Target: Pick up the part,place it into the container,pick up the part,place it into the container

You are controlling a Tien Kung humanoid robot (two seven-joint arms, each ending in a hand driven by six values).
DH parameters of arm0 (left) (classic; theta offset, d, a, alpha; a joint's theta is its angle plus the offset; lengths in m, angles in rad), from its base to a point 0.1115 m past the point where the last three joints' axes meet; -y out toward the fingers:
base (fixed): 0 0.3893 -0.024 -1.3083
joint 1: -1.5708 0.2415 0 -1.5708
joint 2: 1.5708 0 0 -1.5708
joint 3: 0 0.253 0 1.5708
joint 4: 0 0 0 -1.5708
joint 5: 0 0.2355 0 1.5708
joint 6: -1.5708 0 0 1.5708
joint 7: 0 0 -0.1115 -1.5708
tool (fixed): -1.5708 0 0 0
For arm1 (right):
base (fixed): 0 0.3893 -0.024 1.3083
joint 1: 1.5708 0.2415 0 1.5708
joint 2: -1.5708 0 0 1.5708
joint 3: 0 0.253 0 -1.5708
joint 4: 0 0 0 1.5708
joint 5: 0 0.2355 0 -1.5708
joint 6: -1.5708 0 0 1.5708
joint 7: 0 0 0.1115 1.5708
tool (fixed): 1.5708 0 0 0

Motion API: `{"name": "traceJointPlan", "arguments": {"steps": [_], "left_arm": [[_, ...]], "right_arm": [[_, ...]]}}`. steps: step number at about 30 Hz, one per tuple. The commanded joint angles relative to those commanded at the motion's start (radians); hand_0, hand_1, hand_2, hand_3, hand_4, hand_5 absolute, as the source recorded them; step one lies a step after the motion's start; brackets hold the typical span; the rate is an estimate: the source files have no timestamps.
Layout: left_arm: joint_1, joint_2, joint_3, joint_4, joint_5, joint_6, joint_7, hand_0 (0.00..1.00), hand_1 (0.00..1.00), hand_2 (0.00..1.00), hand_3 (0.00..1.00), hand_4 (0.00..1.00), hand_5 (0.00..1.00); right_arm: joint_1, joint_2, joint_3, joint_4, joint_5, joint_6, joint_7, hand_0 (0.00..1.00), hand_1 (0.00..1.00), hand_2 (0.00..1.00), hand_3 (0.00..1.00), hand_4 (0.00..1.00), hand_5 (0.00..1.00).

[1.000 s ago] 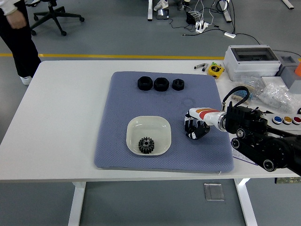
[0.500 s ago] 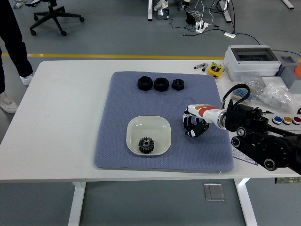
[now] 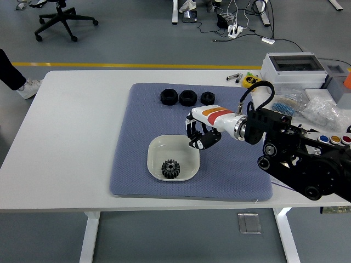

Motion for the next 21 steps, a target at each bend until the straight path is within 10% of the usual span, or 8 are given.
{"name": "traceJointPlan", "arguments": {"steps": [4,5,10,11,21], "left_arm": [[0.0,0.001,0.001,0.0,-0.001,0.001,0.0,0.815,0.779,0.828,0.569,0.481,0.718],[-0.001,0.001,0.001,0.0,0.0,0.001,0.0,0.815,0.78,0.829,0.569,0.481,0.717],[-0.005,0.002,0.006,0.0,-0.007,0.003,-0.001,0.815,0.78,0.829,0.569,0.481,0.717],[-0.006,0.002,0.006,0.0,-0.007,0.003,-0.001,0.815,0.78,0.83,0.57,0.482,0.717],[-0.009,0.002,0.014,0.0,-0.018,0.005,-0.002,0.815,0.779,0.831,0.569,0.482,0.715]], "right_arm": [[0.025,0.045,-0.021,0.023,-0.021,0.015,0.002,0.081,0.226,0.338,0.411,0.763,0.023],[0.032,0.057,-0.027,0.02,-0.03,0.024,-0.003,0.221,0.318,0.422,0.578,0.789,0.267],[0.053,0.106,-0.053,-0.018,-0.034,0.018,-0.031,0.221,0.318,0.422,0.578,0.789,0.267],[0.054,0.11,-0.056,-0.024,-0.031,0.018,-0.035,0.375,0.544,0.704,0.998,0.968,0.383],[0.047,0.102,-0.066,-0.072,0.015,0.01,-0.068,0.462,0.598,0.79,0.998,0.998,0.425]]}}
